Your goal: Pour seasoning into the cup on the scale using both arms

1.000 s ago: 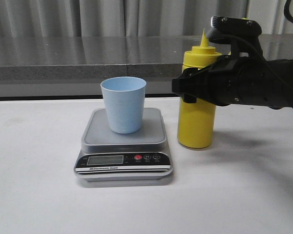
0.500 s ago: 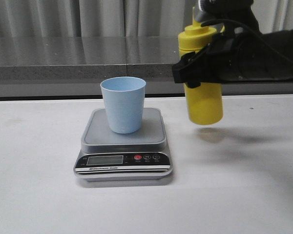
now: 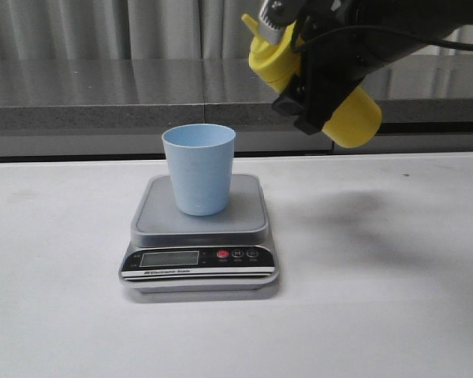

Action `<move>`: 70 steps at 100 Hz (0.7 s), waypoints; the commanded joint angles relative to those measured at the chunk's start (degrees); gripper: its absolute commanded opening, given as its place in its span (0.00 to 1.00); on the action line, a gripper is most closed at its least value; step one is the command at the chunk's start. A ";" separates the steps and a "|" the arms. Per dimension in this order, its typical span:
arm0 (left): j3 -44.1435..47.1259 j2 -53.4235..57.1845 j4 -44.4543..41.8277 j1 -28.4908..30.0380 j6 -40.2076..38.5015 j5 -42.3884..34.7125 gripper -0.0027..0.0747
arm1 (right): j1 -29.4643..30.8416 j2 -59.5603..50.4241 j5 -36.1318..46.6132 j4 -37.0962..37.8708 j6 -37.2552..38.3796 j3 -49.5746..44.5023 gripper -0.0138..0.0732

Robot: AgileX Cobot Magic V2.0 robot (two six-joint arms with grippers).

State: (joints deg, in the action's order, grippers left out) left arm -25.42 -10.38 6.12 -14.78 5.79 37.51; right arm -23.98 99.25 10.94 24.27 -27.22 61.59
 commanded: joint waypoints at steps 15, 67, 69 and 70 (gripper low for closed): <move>-1.47 -0.61 0.43 0.30 -0.60 -4.62 0.05 | -3.18 -2.58 -11.51 20.28 -0.32 8.33 0.20; -1.47 -0.61 0.43 0.30 -0.60 -4.62 0.05 | -11.99 3.02 -32.40 50.03 7.90 14.60 0.20; -1.47 -0.61 0.43 0.30 -0.60 -4.62 0.05 | -12.17 3.02 -32.59 51.38 7.90 14.60 0.20; -1.47 -0.61 0.43 0.30 -0.60 -4.62 0.05 | -12.19 3.02 -32.65 52.27 7.90 14.60 0.20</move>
State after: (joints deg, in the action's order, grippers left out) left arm -25.42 -10.38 6.12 -14.78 5.79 37.51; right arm -35.50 105.18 -20.76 68.56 -19.77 74.13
